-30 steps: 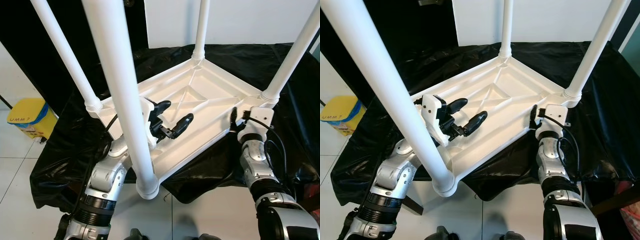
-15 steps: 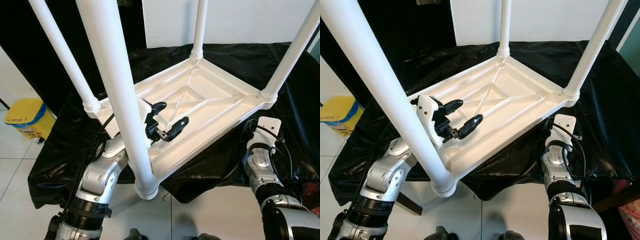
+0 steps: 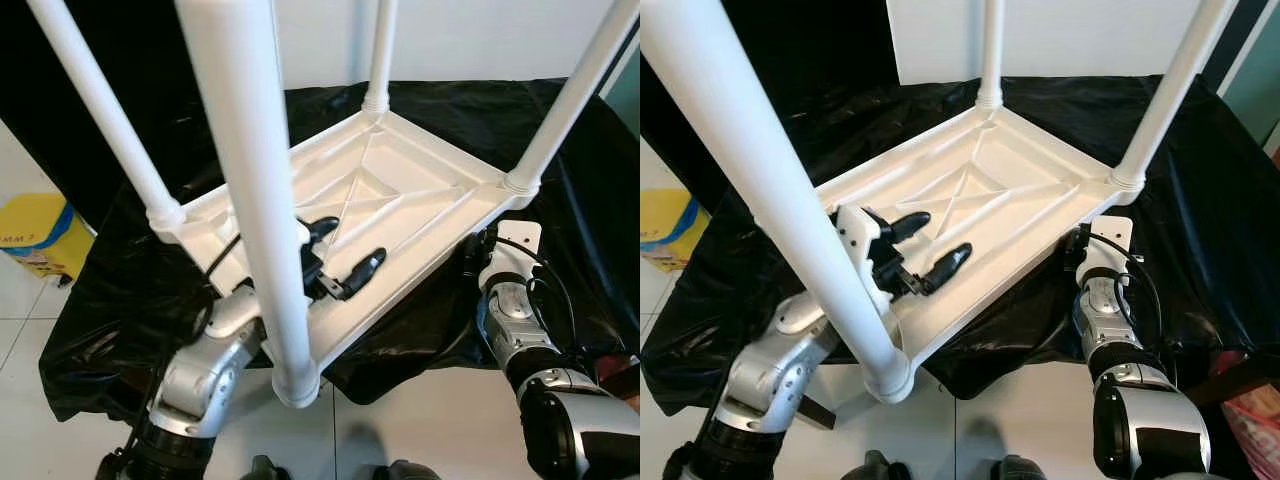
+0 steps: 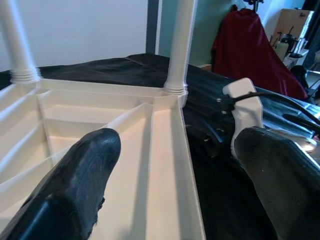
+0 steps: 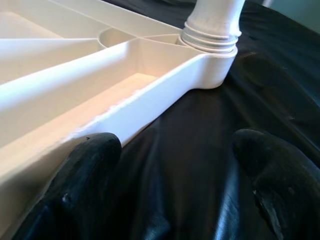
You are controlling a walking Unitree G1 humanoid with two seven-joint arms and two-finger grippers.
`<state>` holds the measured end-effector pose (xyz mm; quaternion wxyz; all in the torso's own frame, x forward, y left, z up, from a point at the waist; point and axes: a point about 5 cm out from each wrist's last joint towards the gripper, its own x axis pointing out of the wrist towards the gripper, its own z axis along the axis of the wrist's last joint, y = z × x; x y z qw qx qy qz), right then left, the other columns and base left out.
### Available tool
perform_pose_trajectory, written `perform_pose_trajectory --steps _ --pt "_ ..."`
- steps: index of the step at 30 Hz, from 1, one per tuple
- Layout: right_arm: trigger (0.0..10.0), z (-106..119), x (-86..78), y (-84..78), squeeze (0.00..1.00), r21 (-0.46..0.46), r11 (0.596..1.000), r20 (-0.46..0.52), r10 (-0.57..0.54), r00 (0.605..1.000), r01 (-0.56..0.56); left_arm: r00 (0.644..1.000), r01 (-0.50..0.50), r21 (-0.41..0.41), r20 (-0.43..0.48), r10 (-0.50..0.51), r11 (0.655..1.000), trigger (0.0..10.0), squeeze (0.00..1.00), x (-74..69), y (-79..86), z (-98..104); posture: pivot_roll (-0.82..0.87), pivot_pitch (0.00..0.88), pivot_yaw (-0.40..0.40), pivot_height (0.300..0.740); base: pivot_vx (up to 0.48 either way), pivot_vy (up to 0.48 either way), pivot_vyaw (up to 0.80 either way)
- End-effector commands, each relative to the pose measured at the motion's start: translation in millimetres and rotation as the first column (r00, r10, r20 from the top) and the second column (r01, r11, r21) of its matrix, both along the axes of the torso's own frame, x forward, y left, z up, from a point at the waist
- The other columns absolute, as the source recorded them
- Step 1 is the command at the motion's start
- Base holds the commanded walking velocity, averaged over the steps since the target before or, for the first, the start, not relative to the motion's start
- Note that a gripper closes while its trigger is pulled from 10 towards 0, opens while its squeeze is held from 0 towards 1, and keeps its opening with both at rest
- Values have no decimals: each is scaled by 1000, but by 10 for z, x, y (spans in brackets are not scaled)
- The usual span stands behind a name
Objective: Building children table
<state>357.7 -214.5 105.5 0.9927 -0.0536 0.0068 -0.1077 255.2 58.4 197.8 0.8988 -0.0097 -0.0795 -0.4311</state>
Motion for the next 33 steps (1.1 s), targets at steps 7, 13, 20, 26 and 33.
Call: perform_pose_trajectory --steps 7,13,20,26,33 --pt "10000 129 137 211 0 -20 982 -13 185 983 -185 998 -64 -5 20 64 998 10000 0 -2 -204 38 -41 86 -2 740 0 0 0" --pt "10000 184 154 116 0 -40 988 -3 149 989 -149 998 -61 1 25 61 998 10000 0 0 -264 35 -41 87 -2 740 0 0 0" --pt "10000 87 -2 -48 0 -54 994 52 98 994 -95 991 -117 130 86 106 985 10000 0 276 242 -10 -44 79 -1 740 0 0 0" --pt "10000 -24 -202 -2 0 -64 985 114 168 979 -161 990 -116 178 105 98 977 10000 0 422 519 36 -67 76 8 740 0 0 0" --pt "10000 -39 -499 210 0 -78 933 181 359 916 -350 992 -75 291 122 41 954 10000 0 553 705 -3 -94 71 26 740 0 0 0"
